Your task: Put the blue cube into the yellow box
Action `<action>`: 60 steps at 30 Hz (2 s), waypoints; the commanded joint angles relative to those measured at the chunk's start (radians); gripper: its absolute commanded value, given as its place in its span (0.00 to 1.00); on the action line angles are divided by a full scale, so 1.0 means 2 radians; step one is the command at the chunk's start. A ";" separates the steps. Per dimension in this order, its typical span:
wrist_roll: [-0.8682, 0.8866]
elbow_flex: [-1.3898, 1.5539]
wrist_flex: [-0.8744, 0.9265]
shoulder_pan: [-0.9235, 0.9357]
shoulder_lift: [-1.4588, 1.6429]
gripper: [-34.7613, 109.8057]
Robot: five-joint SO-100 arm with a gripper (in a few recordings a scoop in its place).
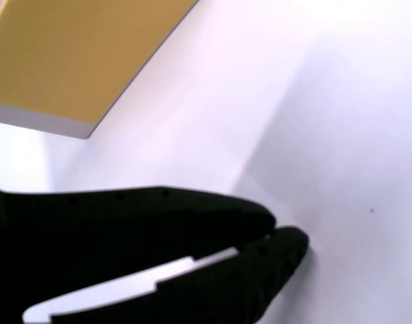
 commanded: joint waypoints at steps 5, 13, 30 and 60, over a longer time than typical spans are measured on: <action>-0.033 0.014 0.009 -0.005 0.015 0.26; -0.067 0.009 0.009 0.002 0.013 0.27; -0.028 -0.433 -0.020 -0.018 -0.272 0.50; 0.068 -0.864 -0.179 -0.264 -0.807 0.60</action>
